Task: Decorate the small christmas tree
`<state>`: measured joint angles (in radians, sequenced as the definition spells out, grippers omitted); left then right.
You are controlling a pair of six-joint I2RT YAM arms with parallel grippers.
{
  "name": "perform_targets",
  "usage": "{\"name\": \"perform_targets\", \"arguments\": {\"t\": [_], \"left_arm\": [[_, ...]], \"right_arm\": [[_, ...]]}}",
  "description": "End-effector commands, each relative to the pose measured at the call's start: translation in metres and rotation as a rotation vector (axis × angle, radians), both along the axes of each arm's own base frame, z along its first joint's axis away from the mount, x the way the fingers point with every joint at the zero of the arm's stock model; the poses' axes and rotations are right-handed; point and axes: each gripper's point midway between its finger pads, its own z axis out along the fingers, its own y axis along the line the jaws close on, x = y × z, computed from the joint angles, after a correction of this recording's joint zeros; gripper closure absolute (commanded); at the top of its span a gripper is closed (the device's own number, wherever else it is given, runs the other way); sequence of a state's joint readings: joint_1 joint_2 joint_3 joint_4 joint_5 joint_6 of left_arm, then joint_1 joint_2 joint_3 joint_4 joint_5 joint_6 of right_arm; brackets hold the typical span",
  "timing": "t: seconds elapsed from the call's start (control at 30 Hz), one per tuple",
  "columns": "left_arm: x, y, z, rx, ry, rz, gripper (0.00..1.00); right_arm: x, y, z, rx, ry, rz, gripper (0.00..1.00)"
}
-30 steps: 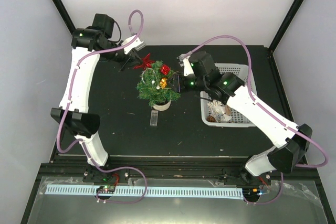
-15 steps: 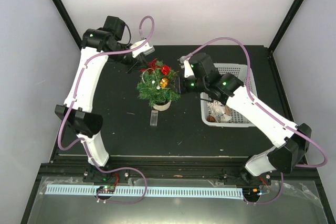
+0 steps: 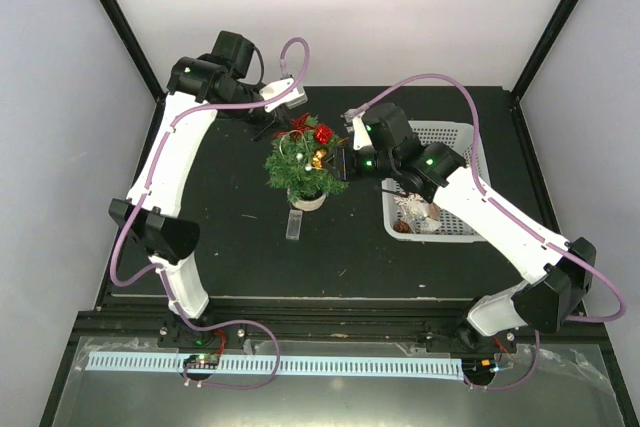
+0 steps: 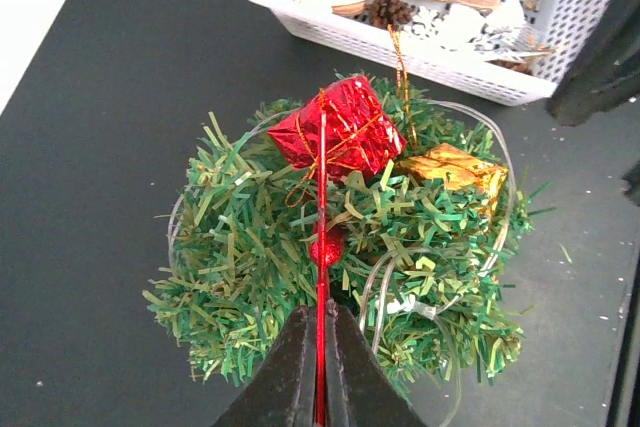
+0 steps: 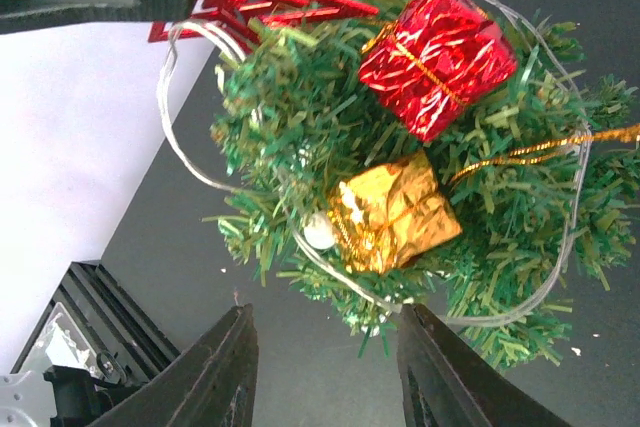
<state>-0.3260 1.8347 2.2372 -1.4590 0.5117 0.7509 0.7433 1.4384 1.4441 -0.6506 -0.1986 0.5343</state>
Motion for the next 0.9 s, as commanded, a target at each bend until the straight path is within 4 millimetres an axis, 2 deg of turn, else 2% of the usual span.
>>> {"name": "perform_targets", "arguments": {"t": [0.0,0.4,0.63,0.87], "left_arm": [[0.014,0.006,0.007,0.028,-0.073,0.069,0.98],[0.026,0.014,0.013,0.055,-0.140,0.122,0.99],[0.025,0.018,0.020,0.070,-0.182,0.120,0.99],[0.020,0.021,0.016,0.083,-0.160,0.108,0.98]], "right_arm": [[-0.002,-0.003,0.017,0.047,-0.031,-0.002,0.59],[-0.002,-0.002,0.017,0.048,-0.030,0.000,0.59],[0.000,-0.002,0.016,0.045,-0.028,0.001,0.59],[0.001,0.001,0.014,0.044,-0.027,0.006,0.59]]}}
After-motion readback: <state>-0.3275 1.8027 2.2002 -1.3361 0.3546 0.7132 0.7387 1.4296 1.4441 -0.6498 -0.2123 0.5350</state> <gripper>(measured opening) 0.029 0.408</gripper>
